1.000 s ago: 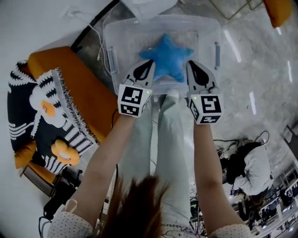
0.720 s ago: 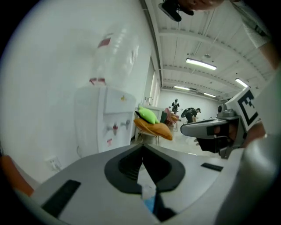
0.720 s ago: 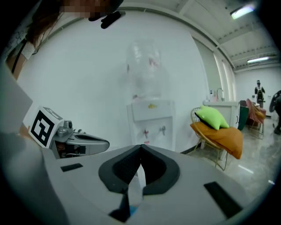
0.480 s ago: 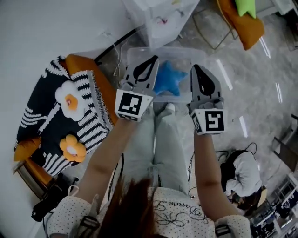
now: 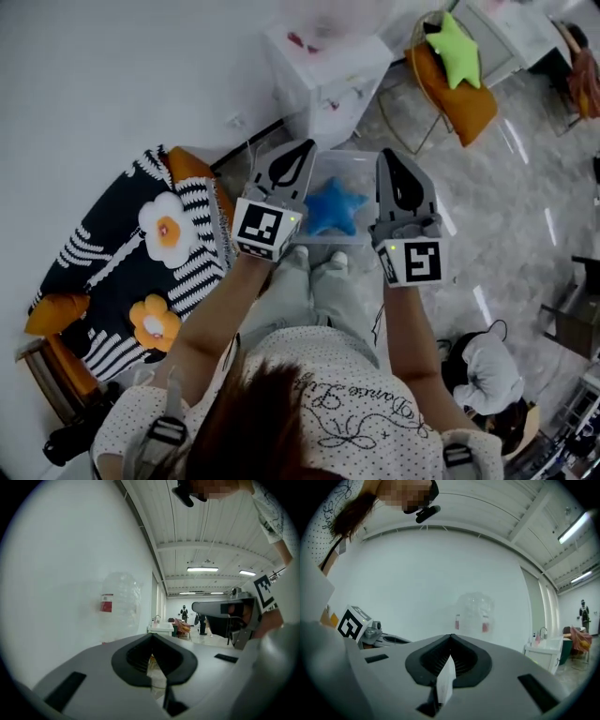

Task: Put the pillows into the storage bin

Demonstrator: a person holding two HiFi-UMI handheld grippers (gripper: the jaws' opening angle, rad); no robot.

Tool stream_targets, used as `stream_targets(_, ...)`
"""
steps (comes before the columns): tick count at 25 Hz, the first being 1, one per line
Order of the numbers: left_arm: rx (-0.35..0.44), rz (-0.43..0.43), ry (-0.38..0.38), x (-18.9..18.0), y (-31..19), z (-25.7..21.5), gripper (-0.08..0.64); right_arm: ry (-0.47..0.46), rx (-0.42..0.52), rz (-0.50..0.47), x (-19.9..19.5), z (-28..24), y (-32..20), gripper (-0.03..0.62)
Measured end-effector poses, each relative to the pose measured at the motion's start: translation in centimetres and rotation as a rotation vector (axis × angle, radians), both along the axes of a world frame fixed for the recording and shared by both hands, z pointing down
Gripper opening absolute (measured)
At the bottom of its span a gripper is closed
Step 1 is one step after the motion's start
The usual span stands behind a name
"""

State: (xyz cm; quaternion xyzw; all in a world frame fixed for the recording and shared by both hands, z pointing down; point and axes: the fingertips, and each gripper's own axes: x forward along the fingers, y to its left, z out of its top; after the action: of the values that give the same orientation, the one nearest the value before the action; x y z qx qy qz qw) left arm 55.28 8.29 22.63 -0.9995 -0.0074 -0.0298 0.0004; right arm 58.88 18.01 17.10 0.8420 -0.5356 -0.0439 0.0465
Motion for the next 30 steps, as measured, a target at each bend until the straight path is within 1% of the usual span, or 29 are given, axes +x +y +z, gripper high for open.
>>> stream_targets(3, 0.04, -0.026, -0.001, -0.9, -1.1, -2.2, 0.002, 0.025, 0.033, -0.014, -0.7, -2.9, -0.6, 0.011)
stream_targets(5, 0.051, -0.048, 0.005, -1.3, -2.0, -3.5, 0.002, 0.04, 0.041, -0.027, -1.1, -4.1, -1.1, 0.011)
stream_targets(12, 0.009, -0.116, 0.065, -3.1, -5.3, -6.9, 0.002, 0.024, 0.061, -0.05, -1.3, -5.3, -2.6, 0.011)
stream_targets(17, 0.021, -0.154, 0.099, -4.2, -6.6, -8.3, 0.002, 0.031, 0.08, -0.069, -1.1, -5.9, -3.9, 0.011)
stream_targets(21, 0.042, -0.266, 0.099, -7.3, -7.9, -8.7, 0.002, 0.007, 0.1, -0.163, -1.9, -5.7, -5.6, 0.011)
stream_targets(26, 0.081, -0.408, 0.118, -11.3, -8.9, -9.7, 0.002, -0.005, 0.114, -0.266, -2.7, -5.9, -6.4, 0.009)
stream_targets(27, 0.085, -0.456, 0.12, -12.4, -8.9, -9.9, 0.002, -0.008, 0.116, -0.303, -3.0, -6.0, -6.7, 0.011)
stream_targets(30, 0.08, -0.635, 0.132, -16.7, -8.3, -10.0, 0.002, -0.011, 0.116, -0.45, -4.8, -6.4, -7.2, 0.011)
